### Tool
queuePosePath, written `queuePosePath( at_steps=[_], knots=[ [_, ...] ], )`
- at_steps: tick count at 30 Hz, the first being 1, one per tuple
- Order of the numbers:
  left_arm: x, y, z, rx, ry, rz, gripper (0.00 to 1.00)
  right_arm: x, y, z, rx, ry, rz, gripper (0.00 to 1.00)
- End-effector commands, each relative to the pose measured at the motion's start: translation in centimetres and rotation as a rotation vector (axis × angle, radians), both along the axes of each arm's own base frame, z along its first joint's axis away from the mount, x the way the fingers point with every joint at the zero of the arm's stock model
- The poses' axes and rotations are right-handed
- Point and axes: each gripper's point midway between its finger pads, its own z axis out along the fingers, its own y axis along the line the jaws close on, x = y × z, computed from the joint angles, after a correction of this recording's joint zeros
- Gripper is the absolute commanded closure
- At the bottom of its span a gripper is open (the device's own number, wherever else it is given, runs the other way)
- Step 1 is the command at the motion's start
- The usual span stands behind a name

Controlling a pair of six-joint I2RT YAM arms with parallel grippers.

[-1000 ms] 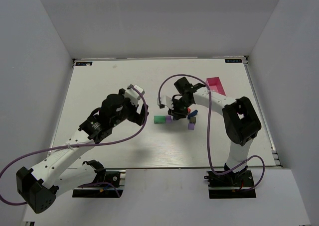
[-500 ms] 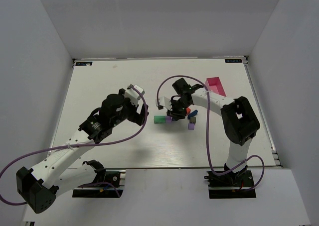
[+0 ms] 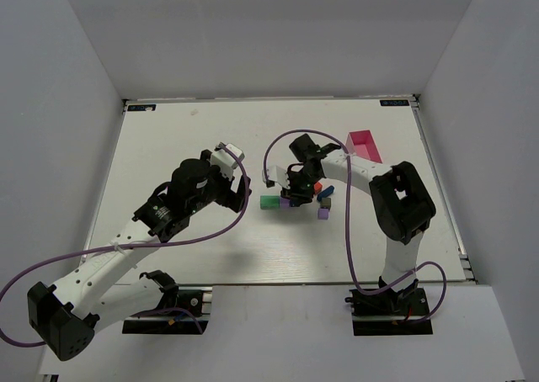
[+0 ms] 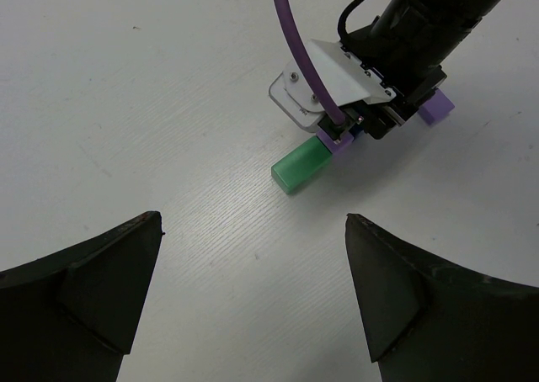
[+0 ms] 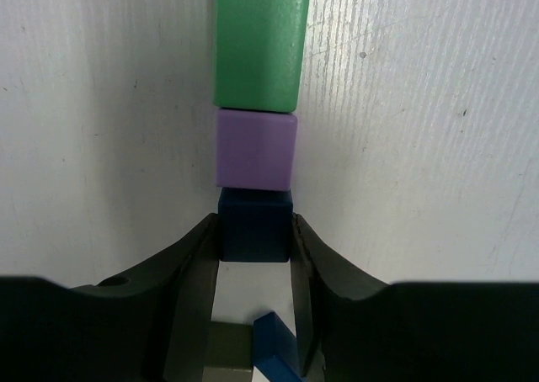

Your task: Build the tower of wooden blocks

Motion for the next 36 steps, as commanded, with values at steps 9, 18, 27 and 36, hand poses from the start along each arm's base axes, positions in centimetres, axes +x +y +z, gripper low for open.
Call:
queuePosePath(
  at_steps=[9,18,27,36],
  knots=[
    [-0.06,0.3,0.77,-0.013,-0.025,0.003,0.0,0.0,0.56,-0.11,0.019,0.008,-0.009,0.88],
    [-0.06,0.3,0.77,-0.013,-0.025,0.003,0.0,0.07,0.8,-0.11,0.024,0.006,-0.015,0.88],
    [-0.13,0.36,0.34,-0.008,-0.017,0.003,0.0,0.01,0.83,-0.08,0.027,0.009,-0.019,0.88],
    [-0.13,0.36,0.34,-0.008,-0.017,0.003,0.0,-0.07,0.92,-0.14,0.032,0.016,-0.023,0.88]
  ],
)
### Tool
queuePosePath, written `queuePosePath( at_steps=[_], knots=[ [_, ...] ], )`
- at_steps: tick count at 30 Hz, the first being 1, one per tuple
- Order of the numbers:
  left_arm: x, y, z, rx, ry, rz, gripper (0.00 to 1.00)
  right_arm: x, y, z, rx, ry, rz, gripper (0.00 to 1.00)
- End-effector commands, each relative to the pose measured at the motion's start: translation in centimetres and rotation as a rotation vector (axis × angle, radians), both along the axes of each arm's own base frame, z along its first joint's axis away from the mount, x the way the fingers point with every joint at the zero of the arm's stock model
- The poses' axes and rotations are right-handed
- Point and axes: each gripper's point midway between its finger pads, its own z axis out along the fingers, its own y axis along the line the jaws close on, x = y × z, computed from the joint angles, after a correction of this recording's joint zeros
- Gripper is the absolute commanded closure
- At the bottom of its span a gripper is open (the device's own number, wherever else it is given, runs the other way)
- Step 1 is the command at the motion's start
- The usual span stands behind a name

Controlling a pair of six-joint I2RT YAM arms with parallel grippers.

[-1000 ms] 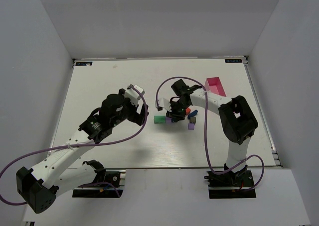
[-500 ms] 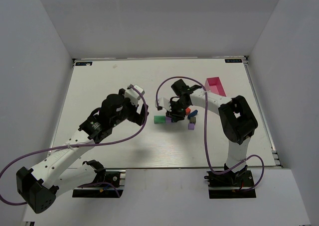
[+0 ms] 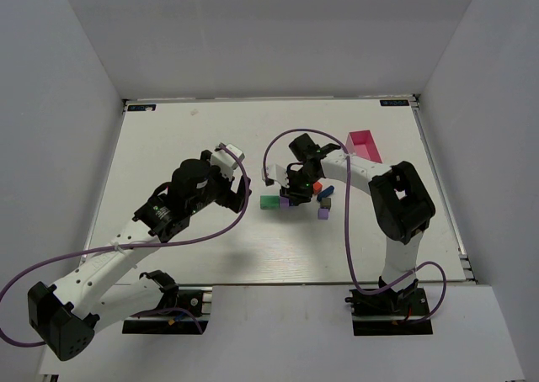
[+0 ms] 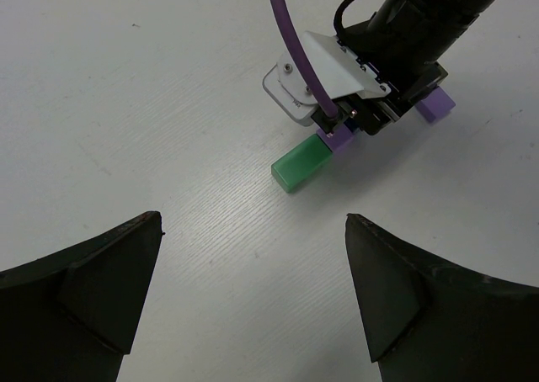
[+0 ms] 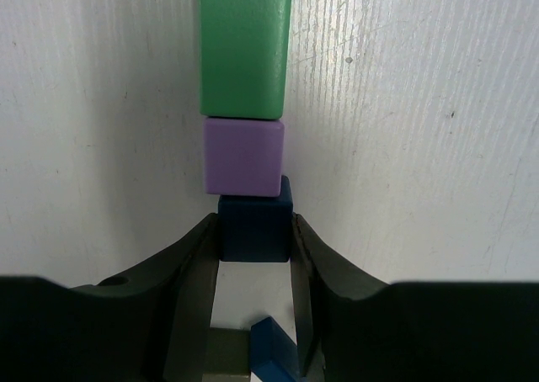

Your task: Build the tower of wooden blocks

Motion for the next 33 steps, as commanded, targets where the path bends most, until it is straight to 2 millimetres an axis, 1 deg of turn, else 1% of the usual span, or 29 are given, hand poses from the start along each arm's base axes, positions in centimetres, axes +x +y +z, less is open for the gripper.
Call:
queuePosePath(
  at_steps=[1,7,10,12,33],
  knots=[
    [-0.1,0.33,0.51,-0.01,-0.02,0.003,0.0,-0.36,0.56,-0.13,0.019,0.016,0.004,0.88],
    [-0.1,0.33,0.51,-0.01,-0.02,0.003,0.0,-0.52,0.39,-0.22,0.016,0.027,0.002,0.88],
    [-0.1,0.33,0.51,-0.01,-0.02,0.003,0.0,-0.45,0.73,-0.11,0.025,0.02,0.009,0.88],
    [-0.1,0.33,0.51,-0.01,-0.02,0.003,0.0,-0.76,0.71,0.03,0.024,0.03,0.014,0.88],
    [-0.1,0.33,0.51,-0.01,-0.02,0.003,0.0,-1.12,0.39,-0.29,0.007,0.047,0.021,0.88]
  ],
)
